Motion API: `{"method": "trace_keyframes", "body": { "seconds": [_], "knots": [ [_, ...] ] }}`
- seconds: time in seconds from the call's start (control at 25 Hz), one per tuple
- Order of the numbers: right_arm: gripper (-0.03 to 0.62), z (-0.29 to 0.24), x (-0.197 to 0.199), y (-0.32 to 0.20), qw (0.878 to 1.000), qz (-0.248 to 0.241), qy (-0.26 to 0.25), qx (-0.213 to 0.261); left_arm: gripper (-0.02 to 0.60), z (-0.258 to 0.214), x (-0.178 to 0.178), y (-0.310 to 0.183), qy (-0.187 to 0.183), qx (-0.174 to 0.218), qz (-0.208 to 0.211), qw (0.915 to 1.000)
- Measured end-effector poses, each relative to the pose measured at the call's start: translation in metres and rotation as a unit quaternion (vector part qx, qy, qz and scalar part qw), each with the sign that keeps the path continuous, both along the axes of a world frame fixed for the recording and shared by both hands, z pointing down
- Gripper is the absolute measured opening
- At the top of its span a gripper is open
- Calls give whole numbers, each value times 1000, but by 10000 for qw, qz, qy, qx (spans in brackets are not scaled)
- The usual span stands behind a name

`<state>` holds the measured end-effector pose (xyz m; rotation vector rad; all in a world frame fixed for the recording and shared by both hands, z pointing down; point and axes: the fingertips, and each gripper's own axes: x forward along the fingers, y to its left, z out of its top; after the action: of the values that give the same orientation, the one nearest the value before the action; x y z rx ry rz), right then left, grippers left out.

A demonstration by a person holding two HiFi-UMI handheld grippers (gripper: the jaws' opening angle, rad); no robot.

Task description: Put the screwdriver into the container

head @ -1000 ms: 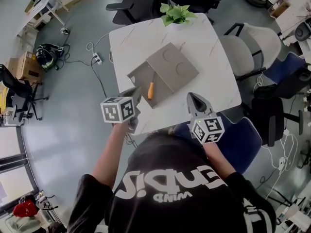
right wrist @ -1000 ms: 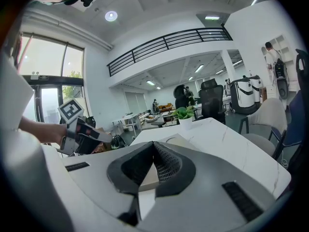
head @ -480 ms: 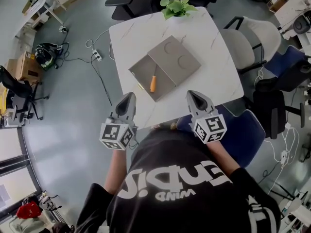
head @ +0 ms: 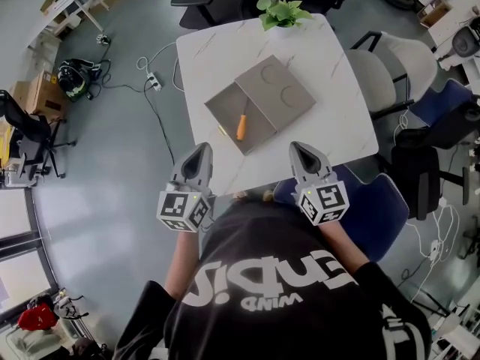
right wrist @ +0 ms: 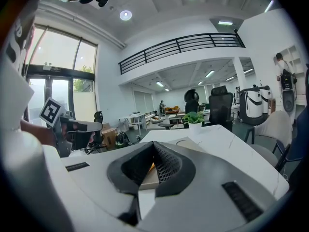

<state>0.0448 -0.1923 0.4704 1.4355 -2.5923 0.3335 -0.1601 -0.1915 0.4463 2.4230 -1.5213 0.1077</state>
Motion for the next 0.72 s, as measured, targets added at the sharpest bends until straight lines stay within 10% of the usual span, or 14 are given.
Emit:
{"method": "trace_keyframes", "body": {
  "seconds": [0.72],
  "knots": [
    [12, 0, -9, 3, 9999, -110, -39, -32, 14, 6, -11, 8, 45, -185, -167, 9997]
  ]
}}
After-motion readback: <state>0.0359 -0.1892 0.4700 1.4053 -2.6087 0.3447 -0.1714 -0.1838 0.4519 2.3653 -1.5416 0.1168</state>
